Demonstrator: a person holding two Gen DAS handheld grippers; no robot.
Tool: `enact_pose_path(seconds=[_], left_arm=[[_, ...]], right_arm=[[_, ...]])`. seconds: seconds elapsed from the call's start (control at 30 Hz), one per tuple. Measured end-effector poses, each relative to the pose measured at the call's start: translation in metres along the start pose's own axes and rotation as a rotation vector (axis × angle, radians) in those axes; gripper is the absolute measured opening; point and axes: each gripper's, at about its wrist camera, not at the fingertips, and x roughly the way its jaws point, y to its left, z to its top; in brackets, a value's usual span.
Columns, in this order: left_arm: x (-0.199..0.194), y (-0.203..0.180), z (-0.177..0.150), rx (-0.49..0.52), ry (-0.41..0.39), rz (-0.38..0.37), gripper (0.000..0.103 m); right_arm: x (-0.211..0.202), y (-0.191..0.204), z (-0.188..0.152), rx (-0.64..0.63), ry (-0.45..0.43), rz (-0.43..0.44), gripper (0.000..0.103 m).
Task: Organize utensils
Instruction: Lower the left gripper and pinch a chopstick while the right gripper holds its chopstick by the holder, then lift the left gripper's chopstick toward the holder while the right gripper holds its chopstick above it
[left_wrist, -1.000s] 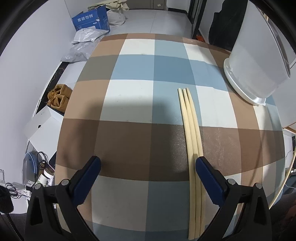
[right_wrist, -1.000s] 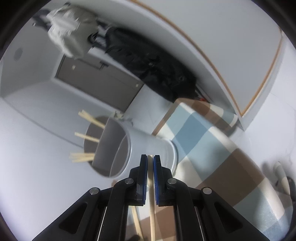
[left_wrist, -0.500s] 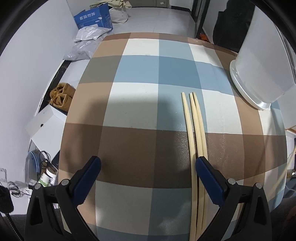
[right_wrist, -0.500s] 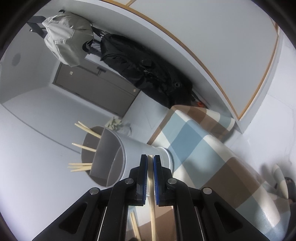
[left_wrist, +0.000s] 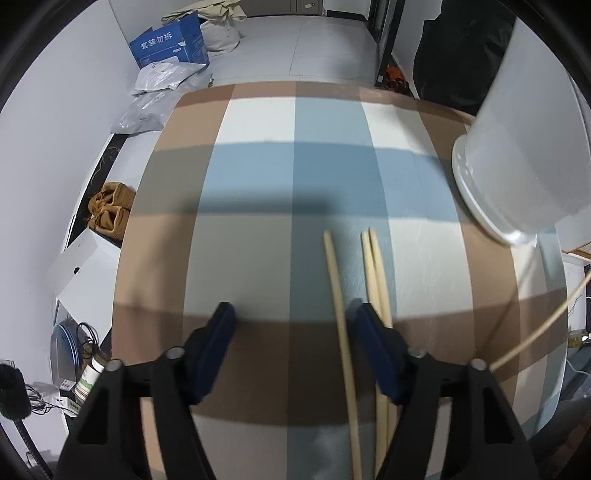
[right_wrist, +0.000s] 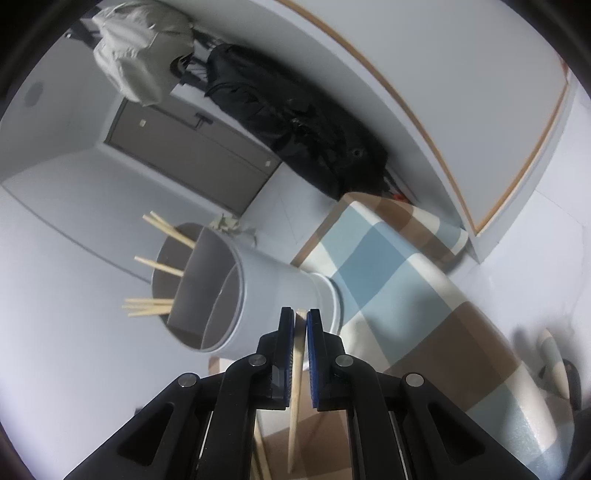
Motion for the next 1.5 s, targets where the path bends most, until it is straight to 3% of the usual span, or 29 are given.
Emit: enact_pose_path(seconds=[0.03, 0.2, 0.27, 0.73, 1.0, 1.5], left_arm=[[0.001, 0.0, 0.003, 0.0, -0.002, 0.0, 0.052], [0.004, -0.003, 0.017, 0.001, -0.012, -0.008, 0.01], [0.004, -0.003, 0.019, 0.001, -0.013, -0.013, 0.003], [-0.015, 0.011, 0.017, -0.134, -0.107, -0.12, 0.0], [-0.074, 0.005, 0.007, -0.098, -0.286, -0.183, 0.0], [-0.131, 0.013, -0.008, -0.047, -0.443, -0.263, 0.0]], right_arm=[[0.0, 0.002, 0.0, -0.016, 0.001, -0.003, 0.006], [-0.001, 0.01, 0.0, -0.059, 0.006, 0.005, 0.006], [0.0, 0.014, 0.0, -0.076, 0.012, 0.009, 0.006], [-0.005, 0.031, -0.002, -0.165, 0.032, 0.049, 0.006], [-0.02, 0.056, -0.015, -0.289, 0.01, 0.092, 0.006], [-0.04, 0.086, -0.041, -0.47, -0.041, 0.093, 0.006]])
